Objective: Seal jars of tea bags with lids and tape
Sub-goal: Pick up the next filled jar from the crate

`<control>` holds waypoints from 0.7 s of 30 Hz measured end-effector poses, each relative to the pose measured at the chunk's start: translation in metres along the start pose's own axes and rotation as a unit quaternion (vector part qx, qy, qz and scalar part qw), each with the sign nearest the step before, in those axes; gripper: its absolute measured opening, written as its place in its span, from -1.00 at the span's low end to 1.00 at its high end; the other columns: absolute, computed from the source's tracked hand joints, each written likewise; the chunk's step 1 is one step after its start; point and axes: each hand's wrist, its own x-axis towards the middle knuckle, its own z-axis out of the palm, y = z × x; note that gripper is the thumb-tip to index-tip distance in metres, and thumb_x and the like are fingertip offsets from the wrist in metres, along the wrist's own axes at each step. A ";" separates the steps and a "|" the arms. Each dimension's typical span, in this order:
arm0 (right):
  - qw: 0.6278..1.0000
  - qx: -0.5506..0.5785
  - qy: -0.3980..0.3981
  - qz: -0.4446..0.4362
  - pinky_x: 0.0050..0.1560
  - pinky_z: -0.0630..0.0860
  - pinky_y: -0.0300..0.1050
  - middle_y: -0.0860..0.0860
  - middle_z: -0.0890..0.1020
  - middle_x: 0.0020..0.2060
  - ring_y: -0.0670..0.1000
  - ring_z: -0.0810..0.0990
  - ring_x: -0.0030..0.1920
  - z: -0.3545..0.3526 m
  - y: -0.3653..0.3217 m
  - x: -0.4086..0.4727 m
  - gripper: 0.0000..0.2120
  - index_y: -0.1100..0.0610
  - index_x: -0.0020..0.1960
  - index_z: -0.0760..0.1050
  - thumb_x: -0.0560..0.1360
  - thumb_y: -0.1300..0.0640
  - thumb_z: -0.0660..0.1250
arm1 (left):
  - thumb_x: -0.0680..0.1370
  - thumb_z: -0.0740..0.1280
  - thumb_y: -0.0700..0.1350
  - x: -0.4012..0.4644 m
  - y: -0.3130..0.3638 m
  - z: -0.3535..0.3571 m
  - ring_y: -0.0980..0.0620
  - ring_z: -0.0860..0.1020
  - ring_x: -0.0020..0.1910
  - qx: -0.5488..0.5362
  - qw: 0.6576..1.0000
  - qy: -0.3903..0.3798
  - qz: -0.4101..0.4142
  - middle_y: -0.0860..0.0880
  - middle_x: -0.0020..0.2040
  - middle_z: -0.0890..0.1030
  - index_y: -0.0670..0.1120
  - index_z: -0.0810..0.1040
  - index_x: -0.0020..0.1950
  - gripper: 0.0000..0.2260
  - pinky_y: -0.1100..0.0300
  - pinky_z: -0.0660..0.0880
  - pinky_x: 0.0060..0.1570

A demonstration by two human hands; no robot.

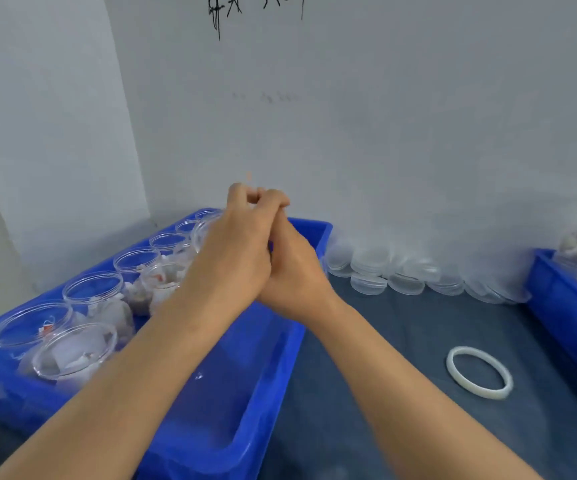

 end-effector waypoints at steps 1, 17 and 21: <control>0.999 0.006 0.051 -0.015 -0.01 0.63 0.13 -0.12 0.60 0.08 -0.08 0.64 0.02 -0.013 0.001 -0.001 -0.26 -0.07 0.48 0.23 0.40 -0.01 0.51 | 0.57 0.24 -0.38 0.004 0.015 0.000 -0.10 0.63 0.00 -0.016 0.999 0.020 0.040 -0.09 0.35 0.43 0.00 0.52 0.46 -0.50 0.03 0.53 -0.01; 0.935 -0.084 0.277 0.208 0.21 0.48 -0.04 -0.19 0.53 0.15 -0.21 0.56 0.07 -0.133 0.092 -0.116 -0.22 -0.14 0.55 0.32 0.38 -0.36 0.03 | 0.49 0.26 -0.36 -0.052 0.137 0.134 -0.11 0.48 0.45 -0.181 0.969 -0.044 0.164 -0.01 0.22 0.67 -0.09 0.66 0.27 -0.59 -0.27 0.36 0.41; 0.929 -0.110 0.255 0.247 0.07 0.49 -0.09 -0.26 0.49 0.13 -0.22 0.54 0.03 -0.122 0.122 -0.147 -0.22 -0.22 0.54 0.27 0.33 -0.35 0.15 | 0.51 0.24 -0.39 -0.070 0.123 0.182 -0.05 0.49 0.45 -0.291 0.950 -0.002 0.115 0.04 0.17 0.68 -0.13 0.69 0.17 -0.65 -0.04 0.44 0.42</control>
